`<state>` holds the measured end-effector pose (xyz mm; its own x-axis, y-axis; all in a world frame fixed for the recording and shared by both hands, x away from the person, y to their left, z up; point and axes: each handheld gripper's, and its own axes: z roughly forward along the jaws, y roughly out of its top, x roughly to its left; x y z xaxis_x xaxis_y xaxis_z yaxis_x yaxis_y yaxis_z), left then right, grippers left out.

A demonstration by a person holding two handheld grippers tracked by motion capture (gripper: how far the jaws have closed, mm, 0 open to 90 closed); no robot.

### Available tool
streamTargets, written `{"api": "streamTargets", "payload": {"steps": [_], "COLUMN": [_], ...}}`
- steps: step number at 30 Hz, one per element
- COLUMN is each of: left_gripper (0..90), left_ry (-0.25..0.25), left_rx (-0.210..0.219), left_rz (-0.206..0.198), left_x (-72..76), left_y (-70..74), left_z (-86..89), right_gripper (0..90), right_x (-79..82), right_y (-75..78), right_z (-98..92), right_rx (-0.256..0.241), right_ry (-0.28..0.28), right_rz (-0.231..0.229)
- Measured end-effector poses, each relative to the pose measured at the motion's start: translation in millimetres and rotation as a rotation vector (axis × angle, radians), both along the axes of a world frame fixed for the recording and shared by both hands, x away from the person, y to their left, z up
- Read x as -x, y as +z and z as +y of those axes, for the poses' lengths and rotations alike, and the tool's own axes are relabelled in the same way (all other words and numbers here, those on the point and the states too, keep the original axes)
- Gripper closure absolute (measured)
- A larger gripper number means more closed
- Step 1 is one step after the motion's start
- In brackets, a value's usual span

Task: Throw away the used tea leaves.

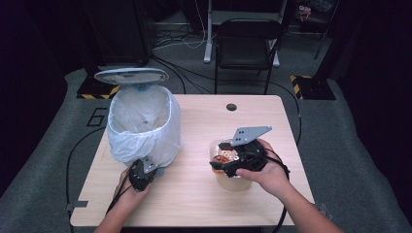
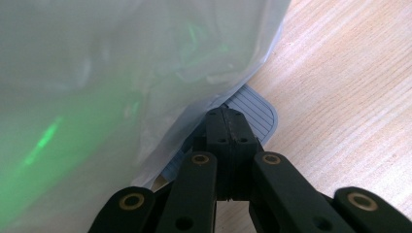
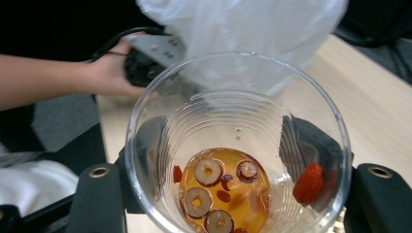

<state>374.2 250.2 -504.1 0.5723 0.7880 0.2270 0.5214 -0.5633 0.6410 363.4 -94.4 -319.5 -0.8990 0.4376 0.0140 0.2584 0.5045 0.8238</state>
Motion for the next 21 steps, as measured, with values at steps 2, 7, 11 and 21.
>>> {"api": "streamTargets", "payload": {"steps": [2,7,11,21], "left_gripper": [90.0,90.0,90.0,90.0], "left_ry": [0.001,0.001,0.001,0.0], "left_rx": [0.001,-0.005,-0.003,0.0], "left_rz": [0.0,0.002,-0.002,0.0], "left_x": [0.0,0.1,0.1,0.0], "left_y": [0.0,0.3,-0.1,0.0], "left_z": [0.0,-0.1,-0.3,-0.1], "right_gripper": [34.8,34.7,34.5,34.7], "right_x": [-5.7,-20.5,-34.2,-63.9], "right_y": [1.8,2.8,0.7,-1.5], "right_z": [-4.6,-14.5,-22.6,-43.5], "right_rx": [-0.006,0.009,0.024,0.03], "right_ry": [-0.018,-0.074,-0.112,-0.163], "right_rz": [-0.01,-0.036,-0.031,-0.055]}}
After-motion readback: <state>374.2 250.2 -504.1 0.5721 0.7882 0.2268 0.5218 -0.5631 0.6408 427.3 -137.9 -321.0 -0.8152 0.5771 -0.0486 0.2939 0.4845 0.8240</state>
